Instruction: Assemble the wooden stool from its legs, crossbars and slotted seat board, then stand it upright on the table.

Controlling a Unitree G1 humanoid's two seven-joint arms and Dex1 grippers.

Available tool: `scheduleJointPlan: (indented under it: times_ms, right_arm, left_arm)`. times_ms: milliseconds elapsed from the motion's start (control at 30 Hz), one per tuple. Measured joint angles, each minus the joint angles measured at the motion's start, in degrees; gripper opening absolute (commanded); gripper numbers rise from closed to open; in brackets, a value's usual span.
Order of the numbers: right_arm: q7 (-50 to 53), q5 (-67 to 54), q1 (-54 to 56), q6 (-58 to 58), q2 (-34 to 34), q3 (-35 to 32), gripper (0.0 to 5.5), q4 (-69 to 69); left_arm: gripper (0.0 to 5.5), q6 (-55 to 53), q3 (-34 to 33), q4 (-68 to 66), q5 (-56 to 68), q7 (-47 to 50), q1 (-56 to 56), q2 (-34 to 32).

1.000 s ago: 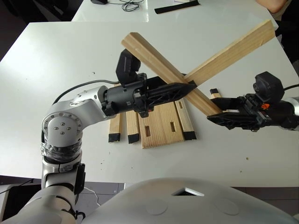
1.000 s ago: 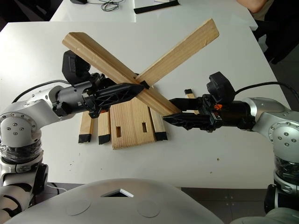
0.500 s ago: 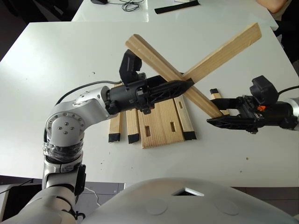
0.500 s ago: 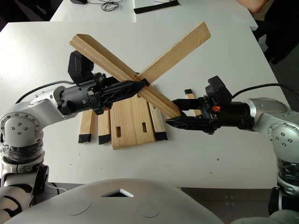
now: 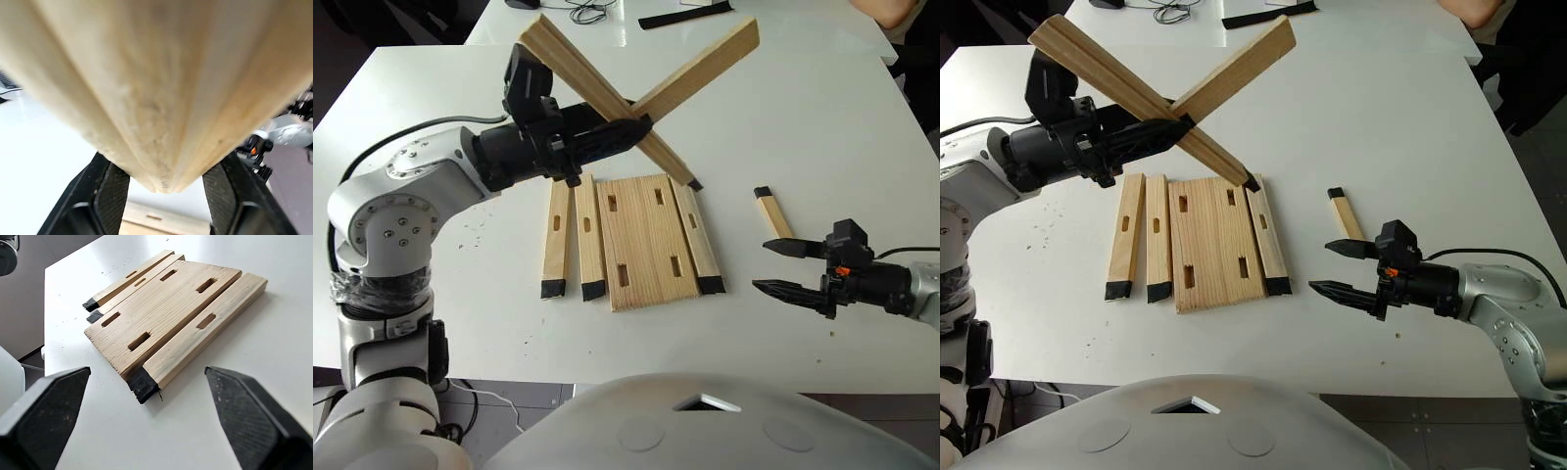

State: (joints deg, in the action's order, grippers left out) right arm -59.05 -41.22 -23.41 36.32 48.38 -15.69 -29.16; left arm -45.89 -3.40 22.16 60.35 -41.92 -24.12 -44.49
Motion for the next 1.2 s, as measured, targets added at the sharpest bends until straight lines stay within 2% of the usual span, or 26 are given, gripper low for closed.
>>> scheduleJointPlan:
  times_ms: [100,333,767,1200]
  right_arm:
    - [3.5,1.3,-5.1,-2.0,-3.3,-1.9,4.32,-2.4]
    - [7.0,3.8,-10.9,-4.6,-6.6,-2.5,4.32,-6.0]
    - [7.2,5.6,-11.5,-6.5,-7.0,-2.8,4.32,-5.9]
    - [9.3,6.3,-13.1,-7.3,-8.4,-2.9,4.32,-6.4]
  left_arm:
    - [2.04,1.8,2.8,-0.2,-5.8,-9.1,1.2,-3.7]
    - [2.04,3.3,2.3,2.6,-8.8,-19.5,9.0,-8.5]
    - [2.04,12.5,-3.1,6.5,-15.4,-21.5,23.5,-8.8]
    - [2.04,17.1,-3.2,5.0,-18.3,-25.6,23.9,-9.4]
